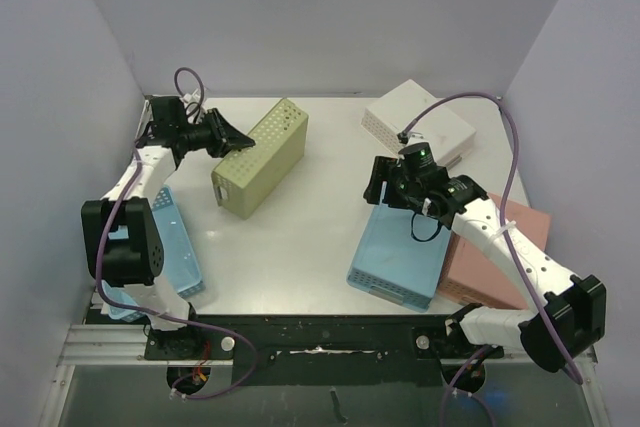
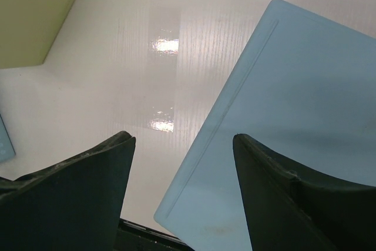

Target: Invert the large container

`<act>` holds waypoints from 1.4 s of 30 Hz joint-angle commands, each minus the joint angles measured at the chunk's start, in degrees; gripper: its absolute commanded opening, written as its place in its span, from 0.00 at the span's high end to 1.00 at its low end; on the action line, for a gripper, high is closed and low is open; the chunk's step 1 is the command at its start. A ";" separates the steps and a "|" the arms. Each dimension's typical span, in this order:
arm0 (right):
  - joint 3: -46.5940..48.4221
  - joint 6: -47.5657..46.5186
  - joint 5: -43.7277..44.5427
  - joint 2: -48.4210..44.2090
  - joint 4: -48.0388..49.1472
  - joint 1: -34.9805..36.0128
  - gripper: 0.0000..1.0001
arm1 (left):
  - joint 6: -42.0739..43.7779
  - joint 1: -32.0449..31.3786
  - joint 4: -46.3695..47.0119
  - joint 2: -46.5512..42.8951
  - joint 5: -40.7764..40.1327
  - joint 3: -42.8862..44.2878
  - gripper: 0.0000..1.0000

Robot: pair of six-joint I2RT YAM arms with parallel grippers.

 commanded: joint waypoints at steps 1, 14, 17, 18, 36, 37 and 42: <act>0.20 0.16 -0.46 0.02 3.27 0.17 0.31 | 0.06 0.22 3.24 -4.17 2.22 -1.32 0.91; 1.03 0.26 -0.32 0.71 3.75 0.17 0.31 | -22.00 -16.30 30.23 -4.93 2.24 -5.75 1.00; 1.17 0.44 -0.16 0.14 3.50 0.28 0.31 | -21.80 -18.44 30.61 -3.41 1.18 -5.93 1.00; 1.10 0.45 0.03 -0.16 3.31 0.26 0.31 | -21.44 -18.58 30.42 -3.16 0.92 -6.07 1.00; 0.81 0.56 1.25 -1.38 3.06 0.30 0.31 | -8.83 -18.19 13.84 -0.65 -2.78 -2.46 1.00; 0.88 0.47 1.48 -1.50 3.02 0.26 0.31 | -8.19 -18.01 13.03 -0.51 -2.96 -2.01 1.00; 0.90 0.05 2.25 -1.85 2.75 0.18 0.31 | -7.55 -16.65 12.11 -0.70 -3.31 -1.68 0.99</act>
